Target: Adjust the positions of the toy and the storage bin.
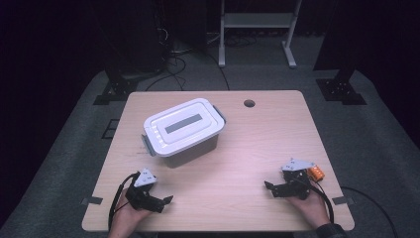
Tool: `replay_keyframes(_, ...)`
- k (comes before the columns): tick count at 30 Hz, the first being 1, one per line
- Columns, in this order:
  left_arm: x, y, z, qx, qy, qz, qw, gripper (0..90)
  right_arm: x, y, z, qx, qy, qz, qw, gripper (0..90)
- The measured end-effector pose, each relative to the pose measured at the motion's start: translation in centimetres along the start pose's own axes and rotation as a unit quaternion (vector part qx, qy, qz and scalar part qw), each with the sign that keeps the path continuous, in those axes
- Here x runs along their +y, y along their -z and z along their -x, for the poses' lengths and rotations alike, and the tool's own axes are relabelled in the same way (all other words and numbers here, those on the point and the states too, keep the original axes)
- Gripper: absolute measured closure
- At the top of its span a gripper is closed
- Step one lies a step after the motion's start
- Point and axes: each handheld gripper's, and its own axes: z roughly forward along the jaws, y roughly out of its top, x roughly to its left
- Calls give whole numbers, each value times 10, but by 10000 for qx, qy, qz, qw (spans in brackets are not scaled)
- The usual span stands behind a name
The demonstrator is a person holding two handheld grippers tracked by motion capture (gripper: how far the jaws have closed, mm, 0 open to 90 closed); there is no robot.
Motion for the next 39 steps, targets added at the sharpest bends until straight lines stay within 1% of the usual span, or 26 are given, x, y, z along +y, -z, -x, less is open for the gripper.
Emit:
replay_keyframes(5, 2, 3, 1, -23, 15, 42, 10000, 0, 0, 0, 0, 3, 5, 0, 10000, 94)
replay_keyframes(9, 4, 10, 2, -60, 16, 101, 9999, 0, 0, 0, 0, 4, 4, -1, 10000, 94)
replay_keyframes(12, 6, 15, 2, -91, 55, 116, 9999, 0, 0, 0, 0, 4, 5, 0, 10000, 94)
replay_keyframes(15, 12, 21, 2, -82, 58, 145, 9998, 0, 0, 0, 0, 5, 7, 0, 10000, 94)
replay_keyframes(16, 12, 21, 2, -82, 58, 145, 9998, 0, 0, 0, 0, 4, 5, 0, 10000, 94)
replay_keyframes(19, 23, 33, 1, -80, 99, 268, 9996, 0, 0, 0, 0, 4, 6, 0, 10000, 94)
replay_keyframes(20, 26, 37, 1, -83, 111, 275, 9995, 0, 0, 0, 0, 3, 6, 0, 10000, 94)
replay_keyframes(25, 42, 52, -2, -82, 98, 416, 9991, 0, 0, 0, 0, 4, 4, 1, 10000, 94)
replay_keyframes(27, 48, 57, -4, -82, 134, 446, 9989, 0, 0, 0, 0, 4, 4, 1, 10000, 94)
replay_keyframes(31, 60, 67, -10, -87, 139, 483, 9987, 0, 0, 0, 0, 4, 4, 1, 10000, 94)
replay_keyframes(35, 73, 75, -17, -69, 117, 582, 9982, 0, 0, 0, 0, 3, 5, 1, 10000, 94)
replay_keyframes(39, 86, 78, -25, -27, 86, 640, 9979, 0, 0, 0, 0, 3, 6, 1, 10000, 94)
